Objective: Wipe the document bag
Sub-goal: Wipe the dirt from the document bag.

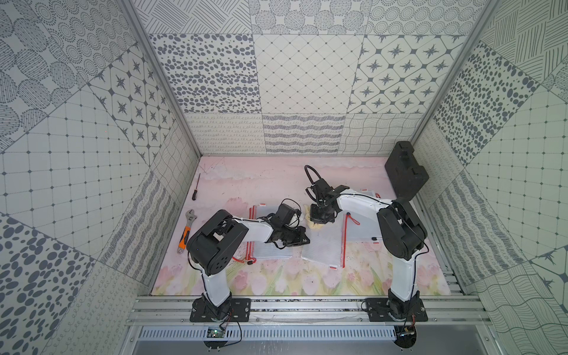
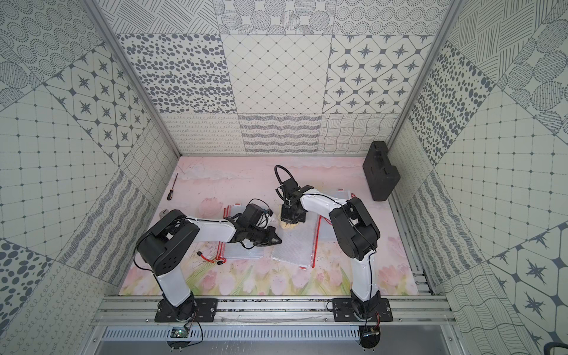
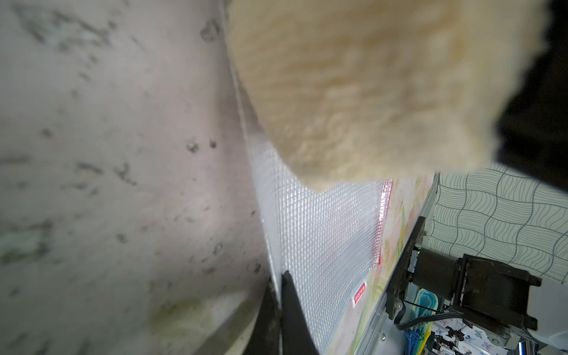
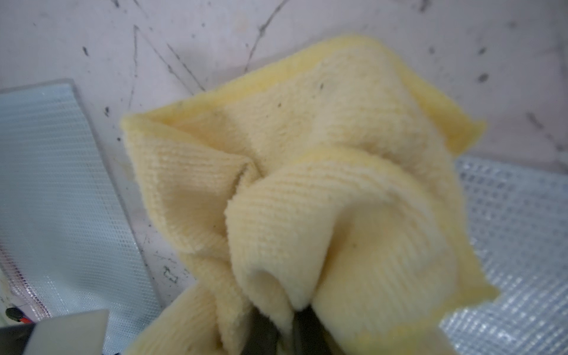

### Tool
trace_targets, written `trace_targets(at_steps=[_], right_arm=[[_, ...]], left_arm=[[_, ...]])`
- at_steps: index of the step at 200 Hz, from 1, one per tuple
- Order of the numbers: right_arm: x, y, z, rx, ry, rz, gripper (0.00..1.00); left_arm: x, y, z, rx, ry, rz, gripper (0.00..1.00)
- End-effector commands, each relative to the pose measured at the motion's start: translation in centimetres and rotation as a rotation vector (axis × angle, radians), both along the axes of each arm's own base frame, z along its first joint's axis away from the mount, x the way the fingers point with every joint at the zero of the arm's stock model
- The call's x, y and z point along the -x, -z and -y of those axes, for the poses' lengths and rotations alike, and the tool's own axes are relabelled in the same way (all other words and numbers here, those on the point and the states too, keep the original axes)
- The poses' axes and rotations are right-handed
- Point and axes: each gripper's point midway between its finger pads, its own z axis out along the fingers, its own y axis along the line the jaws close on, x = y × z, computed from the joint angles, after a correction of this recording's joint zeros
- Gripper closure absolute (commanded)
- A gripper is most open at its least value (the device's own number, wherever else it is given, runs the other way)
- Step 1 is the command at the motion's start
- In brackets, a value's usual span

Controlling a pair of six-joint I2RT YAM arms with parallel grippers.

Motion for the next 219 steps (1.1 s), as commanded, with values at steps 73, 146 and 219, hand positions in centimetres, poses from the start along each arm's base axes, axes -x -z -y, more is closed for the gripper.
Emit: trace_targets(at_steps=[73,146,219], right_arm=[[3.2,0.5,15.2,0.107,0.267,-0.071,1.0],[3.4,0.6,-0.3,0.005,0.026,-0.064,1.0],[5.4,1.3,13.1,0.109,0.23,-0.098,1.0]], left_arm=[[2.3,6.8,-8.3,-0.433,-0.129,-0.132,1.0],[2.5,7.1,-8.3,-0.439,-0.128,-0.146,1.0],[2.4,7.1,-8.3,-0.437,-0.126,-0.146,1.0]])
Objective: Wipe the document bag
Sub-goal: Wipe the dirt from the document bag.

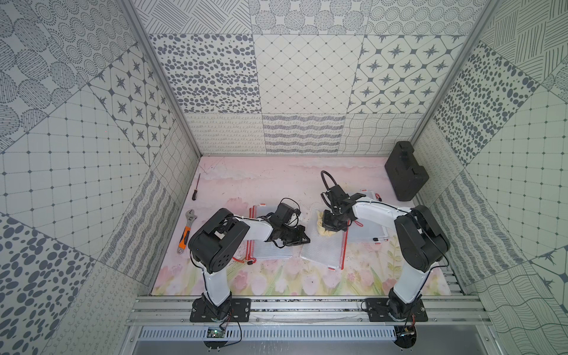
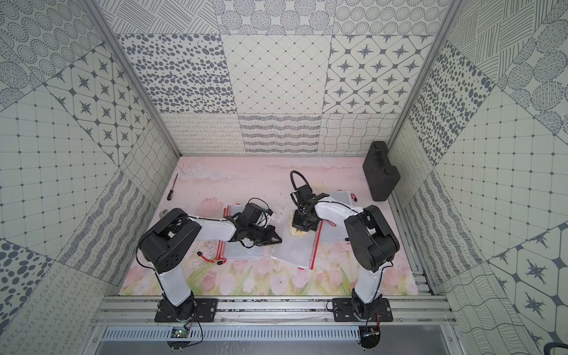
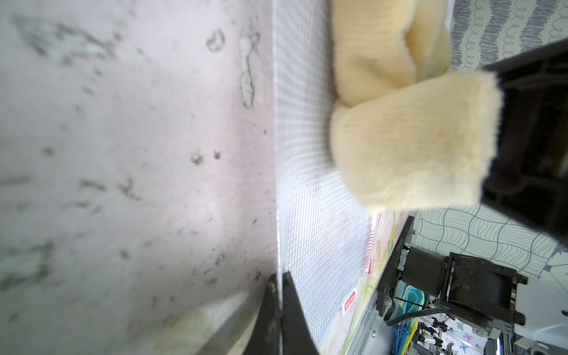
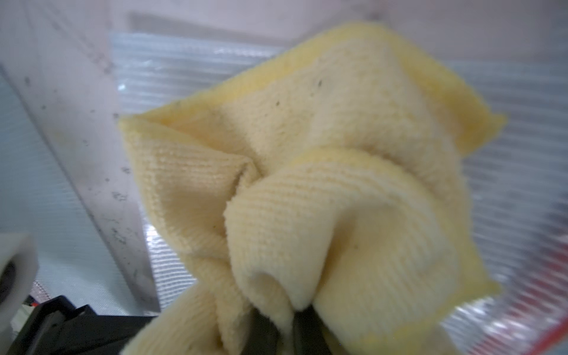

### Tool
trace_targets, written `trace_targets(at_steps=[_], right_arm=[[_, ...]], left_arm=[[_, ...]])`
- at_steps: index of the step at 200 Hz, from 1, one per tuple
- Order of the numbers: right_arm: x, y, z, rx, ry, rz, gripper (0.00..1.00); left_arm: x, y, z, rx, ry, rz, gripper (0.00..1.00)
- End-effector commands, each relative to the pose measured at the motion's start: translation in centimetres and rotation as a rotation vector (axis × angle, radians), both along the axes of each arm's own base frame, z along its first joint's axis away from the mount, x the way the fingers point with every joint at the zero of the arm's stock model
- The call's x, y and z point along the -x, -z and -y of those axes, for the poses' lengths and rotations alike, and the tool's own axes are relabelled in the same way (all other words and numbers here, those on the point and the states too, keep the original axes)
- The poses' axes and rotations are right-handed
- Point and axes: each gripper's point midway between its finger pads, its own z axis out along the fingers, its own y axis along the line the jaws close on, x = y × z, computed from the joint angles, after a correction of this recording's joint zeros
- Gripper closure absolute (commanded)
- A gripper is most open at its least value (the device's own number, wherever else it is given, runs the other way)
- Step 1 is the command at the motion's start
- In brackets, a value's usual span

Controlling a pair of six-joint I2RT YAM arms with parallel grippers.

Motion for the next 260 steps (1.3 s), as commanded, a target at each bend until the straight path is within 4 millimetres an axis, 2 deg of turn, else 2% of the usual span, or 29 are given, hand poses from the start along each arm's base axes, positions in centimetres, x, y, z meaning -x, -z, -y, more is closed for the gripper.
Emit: trace_targets(at_steps=[1,14,27,43,68,80,90,103,119,145,154,166,180,195,224,233,244,260], right_arm=[[1.9,1.0,5.8,0.122,0.069,-0.052,1.0],[1.7,0.4,6.4,0.152,0.071,-0.043,1.0],[1.3,-0.1,4.9,0.117,0.061,-0.033,1.0],[0.8,-0.5,1.1,0.081,0.007,-0.008,1.0],[1.2,-0.1,-6.9,0.017,-0.134,-0.011,1.0],[1.5,0.5,-8.8,0.005,-0.162,-0.025,1.0],[1.7,1.1,-9.0,-0.008,-0.153,-0.034,1.0],[1.9,1.6,-7.5,-0.003,-0.126,-0.043,1.0],[2.2,1.9,-3.8,0.03,-0.076,-0.058,1.0],[3.7,2.1,3.7,0.073,0.038,-0.089,1.0],[4.1,1.9,5.3,0.093,0.058,-0.09,1.0],[4.2,1.1,6.3,0.125,0.064,-0.072,1.0],[3.9,0.3,5.2,0.098,0.053,-0.054,1.0],[3.2,-0.1,2.6,0.075,0.026,-0.028,1.0],[2.5,0.1,-6.2,0.007,-0.114,-0.025,1.0],[2.4,0.2,-8.3,-0.002,-0.151,-0.018,1.0],[2.2,0.4,-9.3,-0.005,-0.156,-0.009,1.0],[2.1,0.9,-8.1,-0.01,-0.118,-0.018,1.0]], left_arm=[[2.6,6.9,-8.3,-0.468,-0.114,-0.117,1.0],[2.7,7.0,-8.5,-0.472,-0.114,-0.119,1.0],[2.6,7.0,-8.5,-0.472,-0.116,-0.118,1.0],[2.6,7.0,-8.5,-0.474,-0.119,-0.118,1.0],[2.5,7.0,-8.4,-0.475,-0.119,-0.123,1.0],[2.6,7.1,-8.5,-0.477,-0.118,-0.129,1.0],[2.7,7.1,-8.4,-0.477,-0.115,-0.131,1.0],[2.7,7.1,-8.5,-0.479,-0.112,-0.132,1.0],[2.7,7.1,-8.4,-0.479,-0.109,-0.13,1.0],[2.6,7.3,-8.3,-0.477,-0.108,-0.132,1.0],[2.5,7.3,-8.2,-0.475,-0.109,-0.134,1.0],[2.5,7.3,-8.2,-0.475,-0.108,-0.134,1.0],[2.5,7.4,-8.2,-0.476,-0.108,-0.138,1.0],[2.5,7.4,-8.2,-0.479,-0.106,-0.139,1.0],[2.5,7.3,-8.2,-0.48,-0.106,-0.14,1.0],[2.6,7.4,-8.3,-0.482,-0.108,-0.142,1.0],[2.6,7.3,-8.3,-0.484,-0.109,-0.141,1.0],[2.6,7.3,-8.5,-0.489,-0.111,-0.14,1.0]])
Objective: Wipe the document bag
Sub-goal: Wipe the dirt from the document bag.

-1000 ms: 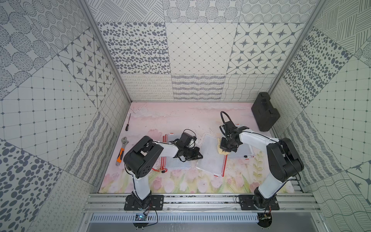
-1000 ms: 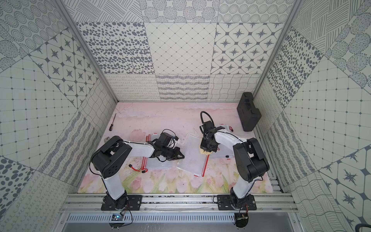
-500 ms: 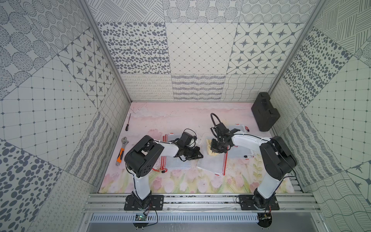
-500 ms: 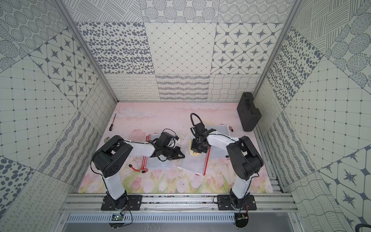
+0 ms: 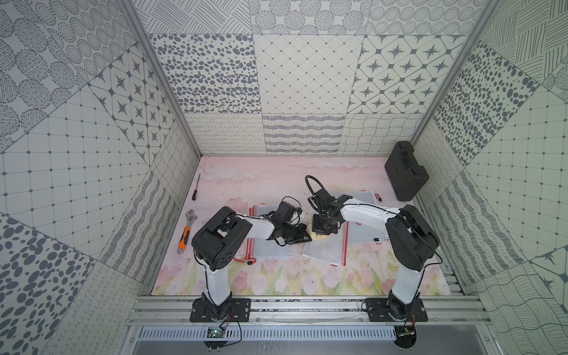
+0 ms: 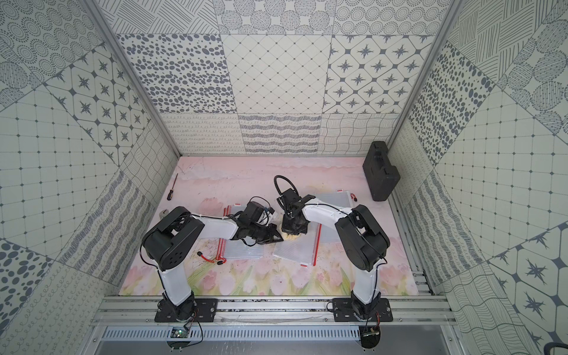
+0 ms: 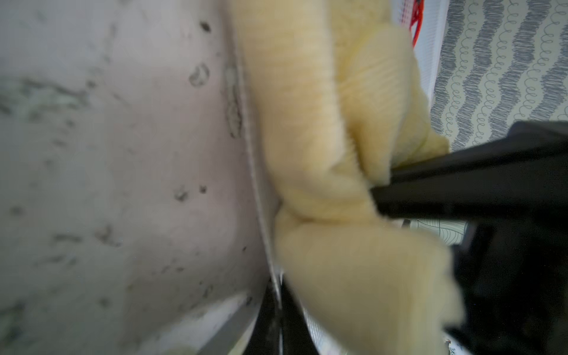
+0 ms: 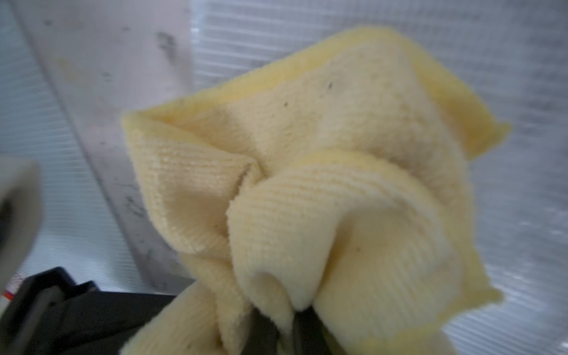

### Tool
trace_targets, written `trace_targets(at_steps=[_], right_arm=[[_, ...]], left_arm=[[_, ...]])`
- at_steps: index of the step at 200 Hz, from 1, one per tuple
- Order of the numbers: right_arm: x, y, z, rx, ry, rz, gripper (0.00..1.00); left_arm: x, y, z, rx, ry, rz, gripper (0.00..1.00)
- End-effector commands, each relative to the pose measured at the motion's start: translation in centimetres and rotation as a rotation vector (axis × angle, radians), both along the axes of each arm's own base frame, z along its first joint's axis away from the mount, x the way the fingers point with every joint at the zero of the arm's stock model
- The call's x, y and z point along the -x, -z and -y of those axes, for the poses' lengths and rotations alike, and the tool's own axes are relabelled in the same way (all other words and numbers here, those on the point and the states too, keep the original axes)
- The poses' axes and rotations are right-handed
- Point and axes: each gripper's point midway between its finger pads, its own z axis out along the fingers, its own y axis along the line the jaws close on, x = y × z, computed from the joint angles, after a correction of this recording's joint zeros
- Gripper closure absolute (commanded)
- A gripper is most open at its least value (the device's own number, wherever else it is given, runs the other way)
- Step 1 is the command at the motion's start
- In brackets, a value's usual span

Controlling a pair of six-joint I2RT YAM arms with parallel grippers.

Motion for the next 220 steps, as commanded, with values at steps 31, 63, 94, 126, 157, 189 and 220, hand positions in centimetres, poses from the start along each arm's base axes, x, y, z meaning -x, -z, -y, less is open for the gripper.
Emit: trace_targets(at_steps=[31,63,94,126,157,189,220], right_arm=[[1.7,1.6,7.6,0.056,0.136,-0.073,1.0],[3.7,1.3,14.2,0.112,0.24,-0.07,1.0],[3.7,1.1,11.5,0.058,0.22,-0.056,1.0],[2.9,1.0,2.5,0.014,0.059,-0.04,1.0],[2.9,1.6,-2.9,-0.103,0.004,-0.064,1.0],[3.4,2.6,2.6,0.004,0.059,-0.08,1.0],[4.5,1.9,11.0,0.067,0.188,-0.073,1.0]], left_arm=[[3.1,7.2,-9.0,-0.494,-0.109,-0.135,1.0],[3.1,7.3,-8.7,-0.491,-0.103,-0.137,1.0],[2.8,7.2,-8.6,-0.49,-0.102,-0.134,1.0],[2.0,6.3,-8.5,-0.487,-0.129,-0.106,1.0],[1.4,5.8,-8.7,-0.485,-0.152,-0.097,1.0],[1.4,6.0,-9.0,-0.49,-0.164,-0.108,1.0],[1.2,6.2,-9.2,-0.481,-0.177,-0.118,1.0]])
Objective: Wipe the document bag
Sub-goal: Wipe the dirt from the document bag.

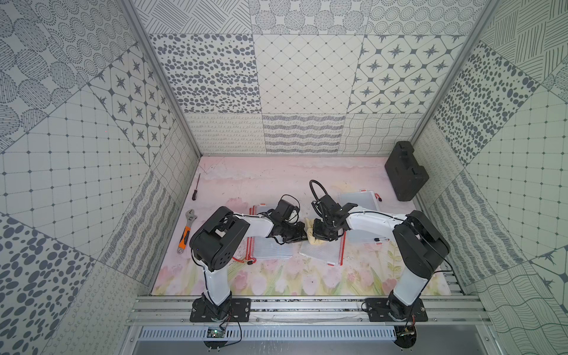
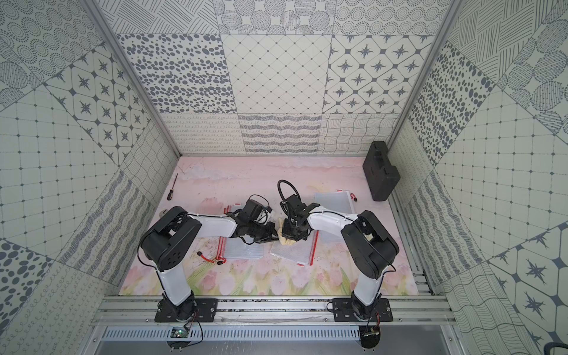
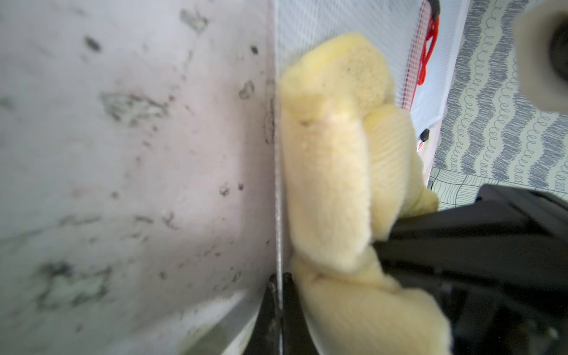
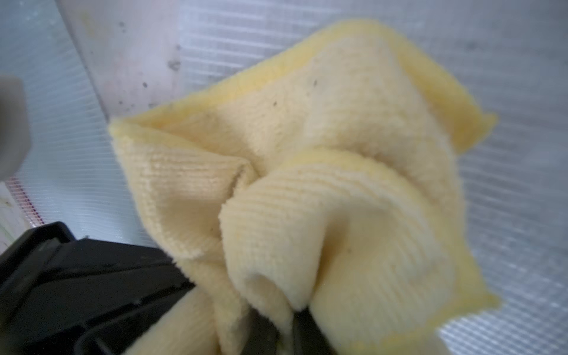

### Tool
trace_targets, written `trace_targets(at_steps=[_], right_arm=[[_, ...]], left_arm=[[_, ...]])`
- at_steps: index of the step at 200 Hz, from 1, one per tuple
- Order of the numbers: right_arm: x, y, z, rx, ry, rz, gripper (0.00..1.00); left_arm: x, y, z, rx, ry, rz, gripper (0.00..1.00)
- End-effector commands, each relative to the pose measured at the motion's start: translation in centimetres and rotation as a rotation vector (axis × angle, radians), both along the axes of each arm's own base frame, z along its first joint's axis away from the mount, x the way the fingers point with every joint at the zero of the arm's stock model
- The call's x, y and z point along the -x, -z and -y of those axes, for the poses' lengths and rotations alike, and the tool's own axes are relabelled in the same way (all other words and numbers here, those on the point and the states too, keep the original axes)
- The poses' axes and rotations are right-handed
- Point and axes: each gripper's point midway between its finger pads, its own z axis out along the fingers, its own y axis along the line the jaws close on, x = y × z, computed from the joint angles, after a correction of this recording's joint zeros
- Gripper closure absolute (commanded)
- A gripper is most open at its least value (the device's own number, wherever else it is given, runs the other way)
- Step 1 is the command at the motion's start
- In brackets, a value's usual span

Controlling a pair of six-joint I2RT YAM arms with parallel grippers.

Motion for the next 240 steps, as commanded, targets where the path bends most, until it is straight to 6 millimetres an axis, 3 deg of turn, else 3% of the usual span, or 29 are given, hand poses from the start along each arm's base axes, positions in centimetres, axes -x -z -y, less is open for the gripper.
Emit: trace_targets(at_steps=[1,15,27,44,88,110,121,132,156,173,190,199,212,240], right_arm=[[2.4,1.5,7.8,0.154,0.096,-0.068,1.0],[2.5,0.9,9.2,0.184,0.109,-0.044,1.0],[2.5,0.6,8.2,0.155,0.096,-0.054,1.0],[1.9,0.2,5.2,0.126,0.053,-0.031,1.0],[1.1,-1.3,-5.7,0.05,-0.142,0.015,1.0],[1.7,-1.1,-8.2,-0.043,-0.164,-0.01,1.0],[2.0,-0.5,-7.7,-0.034,-0.161,-0.022,1.0],[2.3,0.4,-5.9,0.021,-0.145,-0.037,1.0],[3.2,2.3,0.4,0.101,-0.055,-0.097,1.0],[3.6,2.6,5.0,0.122,0.029,-0.115,1.0],[3.7,2.0,7.5,0.148,0.064,-0.097,1.0],[3.4,1.6,7.3,0.145,0.061,-0.088,1.0],[2.9,1.1,5.6,0.111,0.038,-0.085,1.0],[2.0,0.1,-2.1,0.064,-0.086,-0.046,1.0]], left_arm=[[2.0,6.5,-8.3,-0.44,-0.135,-0.11,1.0],[1.9,6.7,-8.5,-0.447,-0.144,-0.119,1.0],[1.7,6.4,-8.4,-0.448,-0.155,-0.112,1.0],[1.0,5.6,-8.5,-0.44,-0.198,-0.087,1.0],[-0.9,3.8,-7.9,-0.354,-0.383,-0.069,1.0],[-1.2,4.2,-8.5,-0.378,-0.445,-0.079,1.0],[-1.3,4.2,-8.6,-0.373,-0.463,-0.082,1.0],[-1.3,4.1,-8.6,-0.37,-0.471,-0.078,1.0],[-1.2,3.9,-9.2,-0.389,-0.483,-0.063,1.0],[-1.1,4.1,-9.7,-0.401,-0.491,-0.058,1.0],[-0.9,4.5,-9.7,-0.405,-0.489,-0.065,1.0],[-1.0,4.6,-9.7,-0.406,-0.494,-0.065,1.0],[-1.0,4.7,-9.8,-0.406,-0.503,-0.057,1.0],[-1.0,4.8,-10.1,-0.42,-0.518,-0.047,1.0]])
